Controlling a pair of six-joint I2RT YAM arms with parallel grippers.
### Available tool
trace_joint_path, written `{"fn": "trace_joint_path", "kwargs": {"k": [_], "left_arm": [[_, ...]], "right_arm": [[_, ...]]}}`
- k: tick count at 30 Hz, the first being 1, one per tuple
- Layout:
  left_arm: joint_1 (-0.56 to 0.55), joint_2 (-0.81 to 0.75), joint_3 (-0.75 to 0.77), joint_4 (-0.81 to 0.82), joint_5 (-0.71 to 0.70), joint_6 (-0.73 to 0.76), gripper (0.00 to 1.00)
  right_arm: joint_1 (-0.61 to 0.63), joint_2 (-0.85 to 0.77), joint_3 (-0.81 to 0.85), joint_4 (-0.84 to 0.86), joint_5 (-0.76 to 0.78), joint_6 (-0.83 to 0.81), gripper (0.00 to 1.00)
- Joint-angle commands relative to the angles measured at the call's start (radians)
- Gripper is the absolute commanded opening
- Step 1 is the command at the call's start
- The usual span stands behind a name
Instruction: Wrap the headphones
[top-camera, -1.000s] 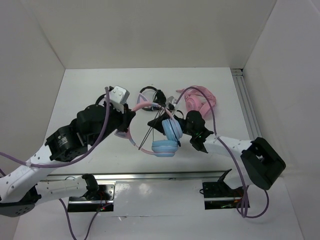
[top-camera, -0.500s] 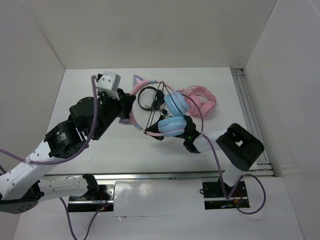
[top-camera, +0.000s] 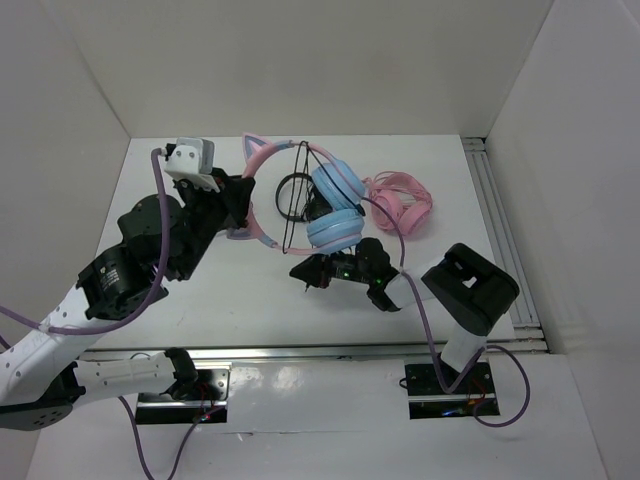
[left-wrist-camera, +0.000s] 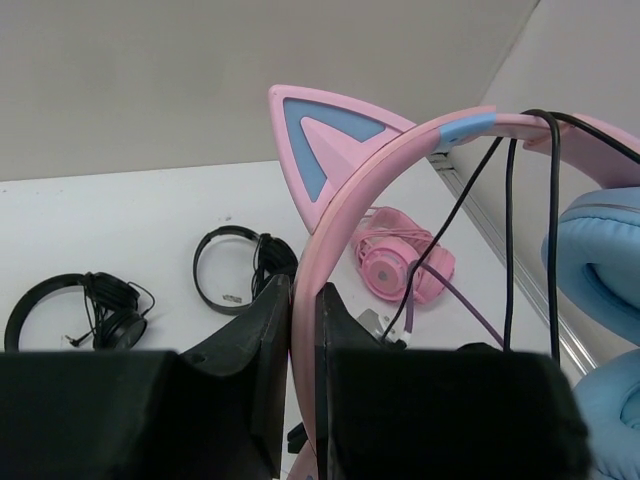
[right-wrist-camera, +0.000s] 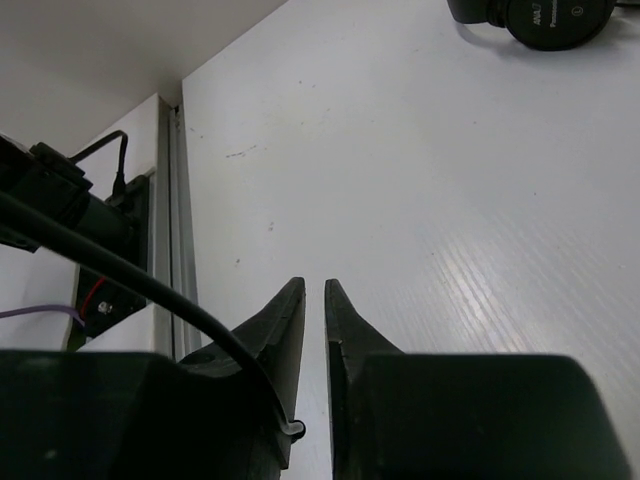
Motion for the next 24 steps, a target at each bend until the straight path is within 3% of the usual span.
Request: {"fn": "trace_joint_path", "kwargs": {"k": [1,9,24], "left_arm": [[-0.005,-0.015,0.059,0.124,-0.047,-0.043,0.0],[-0.005,-0.024,0.048,0.115,-0.077,-0.052,0.0],[-0.005,-0.053,-0.044,0.182,-0.141,-0.043,0.0]], "right_arm": [[0.008,0.016,-0.013,0.089,-0.001,-0.003,0.23],[0.008,-0.002,-0.042,0.089,-0.002,-0.003,0.31],[0.027,-0.004,-0.062,0.101,-0.06,0.081,0.34]]}}
